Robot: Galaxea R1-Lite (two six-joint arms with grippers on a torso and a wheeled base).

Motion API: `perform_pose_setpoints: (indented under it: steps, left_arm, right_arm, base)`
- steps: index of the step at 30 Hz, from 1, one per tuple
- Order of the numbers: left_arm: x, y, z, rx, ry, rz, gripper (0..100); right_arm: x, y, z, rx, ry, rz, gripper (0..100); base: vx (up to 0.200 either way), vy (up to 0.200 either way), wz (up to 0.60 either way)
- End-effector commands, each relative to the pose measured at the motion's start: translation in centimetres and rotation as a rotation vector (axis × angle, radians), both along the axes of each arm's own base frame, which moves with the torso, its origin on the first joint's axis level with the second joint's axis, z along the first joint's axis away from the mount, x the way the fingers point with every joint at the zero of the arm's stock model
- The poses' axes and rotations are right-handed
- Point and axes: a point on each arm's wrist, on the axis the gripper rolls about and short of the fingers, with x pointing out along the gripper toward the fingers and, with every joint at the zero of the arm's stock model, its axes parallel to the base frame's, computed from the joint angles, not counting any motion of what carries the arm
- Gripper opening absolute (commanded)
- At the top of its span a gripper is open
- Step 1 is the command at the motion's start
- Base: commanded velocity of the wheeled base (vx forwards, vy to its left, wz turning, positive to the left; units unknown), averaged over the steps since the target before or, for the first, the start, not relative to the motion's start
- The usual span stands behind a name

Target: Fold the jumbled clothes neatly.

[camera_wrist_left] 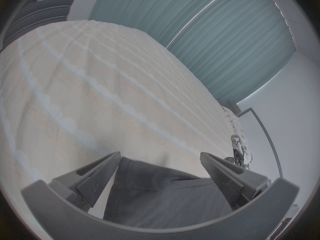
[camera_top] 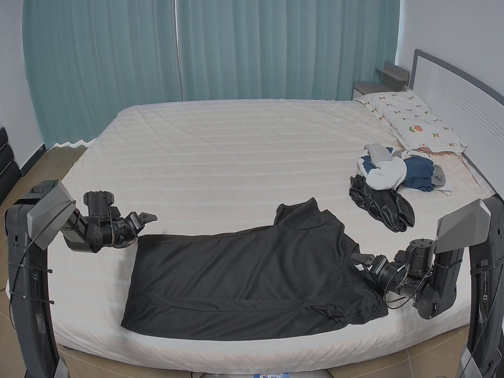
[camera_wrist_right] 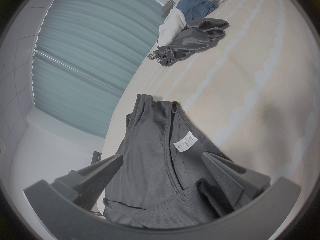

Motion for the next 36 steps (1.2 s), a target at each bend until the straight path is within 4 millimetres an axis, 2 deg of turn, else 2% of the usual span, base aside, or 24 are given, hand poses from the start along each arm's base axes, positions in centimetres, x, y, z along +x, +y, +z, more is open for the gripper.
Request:
perform_pose_setpoints:
  steps: [1, 18, 19, 24, 31, 32, 36]
  left_arm:
    - [-0.5, 0.2, -0.6, -0.002, 0.02, 0.001, 100]
    - [-0.7, -0.1, -1.5, 0.038, 0.028, -0.033, 100]
    - [-0.7, -0.1, -1.6, 0.038, 0.033, -0.032, 0]
    - [-0.8, -0.2, -2.0, 0.044, 0.045, -0.026, 0]
    - [-1.0, -0.1, -1.9, 0.043, 0.047, -0.016, 0]
    - [-1.2, 0.0, -1.9, 0.037, 0.054, -0.014, 0]
    - [-1.8, 0.0, -1.4, 0.02, 0.064, -0.001, 0]
  right_arm:
    - [0.0, 0.0, 0.1, 0.001, -0.011, 0.0, 100]
    - [0.1, 0.0, 0.1, 0.001, -0.016, 0.0, 100]
    - [0.1, 0.0, 0.1, 0.001, -0.016, 0.0, 100]
    - [0.8, 0.2, 0.6, -0.002, -0.055, -0.002, 100]
    - [2.1, 2.3, 2.9, -0.047, -0.179, 0.038, 100]
    - [2.7, 2.4, 3.8, -0.09, -0.22, 0.058, 100]
    - [5.5, 3.0, 4.8, -0.188, -0.227, 0.093, 100]
  base:
    - [0.0, 0.0, 0.0]
    - [0.0, 0.0, 0.0]
    - [0.0, 0.0, 0.0]
    - [0.0, 0.0, 0.0]
    - [0.0, 0.0, 0.0]
    - [0.0, 0.0, 0.0]
    - [0.0, 0.0, 0.0]
